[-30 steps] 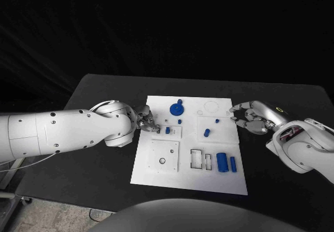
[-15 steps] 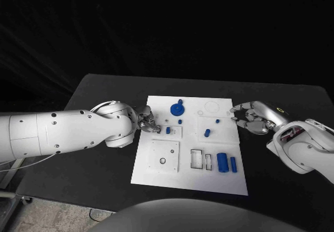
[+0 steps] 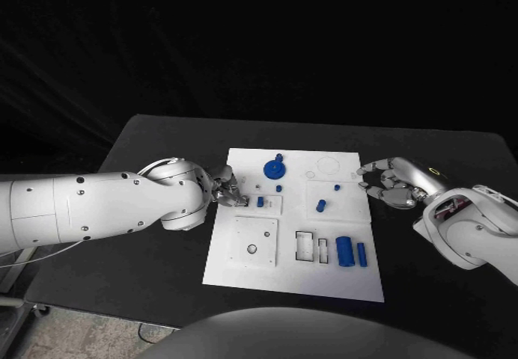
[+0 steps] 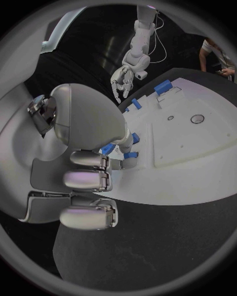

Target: Assemble the parts on the task board

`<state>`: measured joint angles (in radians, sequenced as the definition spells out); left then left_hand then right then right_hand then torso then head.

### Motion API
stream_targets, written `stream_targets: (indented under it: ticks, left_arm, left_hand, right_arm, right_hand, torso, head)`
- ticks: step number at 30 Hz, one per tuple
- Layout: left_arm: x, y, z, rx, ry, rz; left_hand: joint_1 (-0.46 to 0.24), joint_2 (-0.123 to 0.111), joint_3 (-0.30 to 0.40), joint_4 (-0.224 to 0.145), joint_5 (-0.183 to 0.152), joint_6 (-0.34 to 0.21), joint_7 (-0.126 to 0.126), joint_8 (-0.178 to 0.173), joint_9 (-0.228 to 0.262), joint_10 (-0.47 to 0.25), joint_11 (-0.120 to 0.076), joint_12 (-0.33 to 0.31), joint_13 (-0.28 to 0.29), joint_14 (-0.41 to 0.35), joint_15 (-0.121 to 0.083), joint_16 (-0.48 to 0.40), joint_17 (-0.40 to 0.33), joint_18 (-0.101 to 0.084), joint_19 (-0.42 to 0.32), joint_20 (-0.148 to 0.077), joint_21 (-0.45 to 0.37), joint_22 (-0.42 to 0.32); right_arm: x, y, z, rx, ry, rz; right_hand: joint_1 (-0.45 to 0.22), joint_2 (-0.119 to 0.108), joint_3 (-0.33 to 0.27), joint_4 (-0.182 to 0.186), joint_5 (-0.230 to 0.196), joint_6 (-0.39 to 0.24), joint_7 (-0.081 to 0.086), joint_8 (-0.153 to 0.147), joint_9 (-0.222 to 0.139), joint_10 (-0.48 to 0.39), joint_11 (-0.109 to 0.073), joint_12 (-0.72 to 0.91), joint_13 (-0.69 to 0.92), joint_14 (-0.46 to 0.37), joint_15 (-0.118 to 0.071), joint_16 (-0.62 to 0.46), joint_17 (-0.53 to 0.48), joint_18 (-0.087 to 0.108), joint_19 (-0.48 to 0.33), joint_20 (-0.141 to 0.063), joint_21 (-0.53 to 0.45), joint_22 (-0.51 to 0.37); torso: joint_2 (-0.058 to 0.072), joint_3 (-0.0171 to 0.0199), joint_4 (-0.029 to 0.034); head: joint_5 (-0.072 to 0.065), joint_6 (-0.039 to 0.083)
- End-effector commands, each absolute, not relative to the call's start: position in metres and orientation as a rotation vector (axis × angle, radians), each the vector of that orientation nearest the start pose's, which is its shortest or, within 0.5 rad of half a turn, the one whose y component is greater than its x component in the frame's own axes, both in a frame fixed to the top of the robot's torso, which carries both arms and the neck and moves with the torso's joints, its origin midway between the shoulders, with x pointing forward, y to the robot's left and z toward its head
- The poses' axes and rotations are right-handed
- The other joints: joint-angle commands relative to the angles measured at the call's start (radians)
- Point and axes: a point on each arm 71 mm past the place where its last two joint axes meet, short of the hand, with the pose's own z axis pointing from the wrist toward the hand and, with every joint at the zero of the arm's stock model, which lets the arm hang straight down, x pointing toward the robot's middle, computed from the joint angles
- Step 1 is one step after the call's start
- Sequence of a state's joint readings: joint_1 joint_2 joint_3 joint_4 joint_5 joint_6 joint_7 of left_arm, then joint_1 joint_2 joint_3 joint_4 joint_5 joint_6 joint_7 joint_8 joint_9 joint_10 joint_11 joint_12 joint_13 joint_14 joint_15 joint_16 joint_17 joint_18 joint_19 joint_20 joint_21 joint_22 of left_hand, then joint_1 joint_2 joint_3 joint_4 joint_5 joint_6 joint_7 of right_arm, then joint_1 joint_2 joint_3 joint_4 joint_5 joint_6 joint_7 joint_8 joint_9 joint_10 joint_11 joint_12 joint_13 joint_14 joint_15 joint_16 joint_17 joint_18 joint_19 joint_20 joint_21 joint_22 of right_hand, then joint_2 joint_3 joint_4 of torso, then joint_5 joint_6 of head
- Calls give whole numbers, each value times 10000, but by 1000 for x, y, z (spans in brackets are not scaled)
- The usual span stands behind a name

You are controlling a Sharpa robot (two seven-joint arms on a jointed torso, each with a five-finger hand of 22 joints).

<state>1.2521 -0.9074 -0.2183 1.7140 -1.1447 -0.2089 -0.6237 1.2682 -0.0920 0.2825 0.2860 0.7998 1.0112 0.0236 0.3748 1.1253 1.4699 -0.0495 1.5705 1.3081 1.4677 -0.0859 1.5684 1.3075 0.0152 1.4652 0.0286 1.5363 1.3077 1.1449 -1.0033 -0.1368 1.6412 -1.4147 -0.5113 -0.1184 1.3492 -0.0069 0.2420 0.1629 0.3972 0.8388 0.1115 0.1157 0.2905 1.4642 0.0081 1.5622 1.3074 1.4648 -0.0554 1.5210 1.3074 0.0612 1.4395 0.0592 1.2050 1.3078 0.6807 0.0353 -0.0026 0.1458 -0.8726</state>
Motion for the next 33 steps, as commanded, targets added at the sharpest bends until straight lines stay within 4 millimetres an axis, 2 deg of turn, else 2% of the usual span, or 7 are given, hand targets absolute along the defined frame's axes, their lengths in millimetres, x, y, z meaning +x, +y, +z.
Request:
stream_targets:
  ticks: [1,8,13,19,23,29,33]
  left_arm:
    - [428,209,-238,-2511,21805,-3266]
    - [428,207,-239,-2434,21855,-3283]
    - [430,207,-240,-2455,21836,-3226]
    - [432,208,-241,-2499,21815,-3157]
    - [433,208,-241,-2565,21790,-3140]
    - [434,208,-241,-2618,21806,-3157]
    - [434,209,-241,-2633,21814,-3155]
  left_hand:
    - [42,3,57,-19,33,14,-66,-59,-3,1009,41,3,2627,1031,35,24,2633,-30,707,25,-57,2466]
    - [14,-13,141,-25,-101,34,-54,-89,-41,1009,52,3,2627,1031,44,24,2633,-24,688,33,-80,2458]
    - [-170,58,272,-21,-1454,70,-33,-217,-184,1009,81,3,2627,1031,73,24,2633,-15,662,67,-118,2446]
    - [-1058,327,-83,37,-4124,83,108,-782,-884,1009,207,3,2627,1031,177,24,2633,-6,634,147,-162,2432]
    - [-1851,472,-556,55,-5019,193,190,-1060,-1338,1009,284,3,2627,1031,242,24,2633,-3,630,209,-173,2430]
    - [-2628,601,-1191,76,-5530,407,197,-1147,-1665,1009,302,3,2627,1031,268,24,2633,-4,639,251,-169,2434]
    - [-2978,649,-1586,80,-5613,575,155,-1028,-1695,1009,275,3,2627,1031,251,24,2633,-5,645,245,-164,2436]
  right_arm:
    - [438,-249,-223,-88,16567,6065]
    - [437,-249,-224,-81,16589,6063]
    - [437,-249,-225,-74,16600,6056]
    - [437,-249,-225,-64,16627,6035]
    - [437,-249,-225,-61,16646,6028]
    - [437,-249,-226,-54,16672,6014]
    - [437,-249,-227,-49,16705,6006]
  right_hand:
    - [72,-4,61,1,51,32,-2,-64,-8,936,53,-54,2563,925,40,-29,2278,147,-10,-24,-47,1625]
    - [72,-4,61,1,51,32,-2,-64,-8,936,53,-54,2563,925,40,-29,2278,147,-10,-24,-47,1625]
    - [70,-8,70,-3,56,28,-2,-69,-13,921,54,-70,2555,921,40,-44,2268,151,-18,-23,-69,1619]
    - [70,-9,72,-3,56,27,-1,-70,-13,919,55,-73,2554,921,40,-46,2266,152,-19,-23,-73,1618]
    - [70,-9,72,-3,56,27,-1,-70,-13,919,55,-73,2554,921,40,-46,2266,152,-19,-23,-73,1618]
    - [71,-7,82,-7,61,29,0,-71,-16,915,55,-77,2552,919,41,-54,2261,155,-26,-23,-92,1612]
    - [71,-7,82,-7,61,29,0,-71,-16,915,55,-77,2552,919,41,-54,2261,155,-26,-23,-92,1612]
  torso:
    - [1,-3,-5]
    - [9,0,-17]
    - [11,0,-14]
    - [14,7,-9]
    - [10,7,-10]
    - [12,3,-4]
    - [13,4,-6]
  head:
    - [15,0]
    - [38,0]
    - [29,0]
    - [22,0]
    - [22,0]
    - [17,0]
    - [19,0]
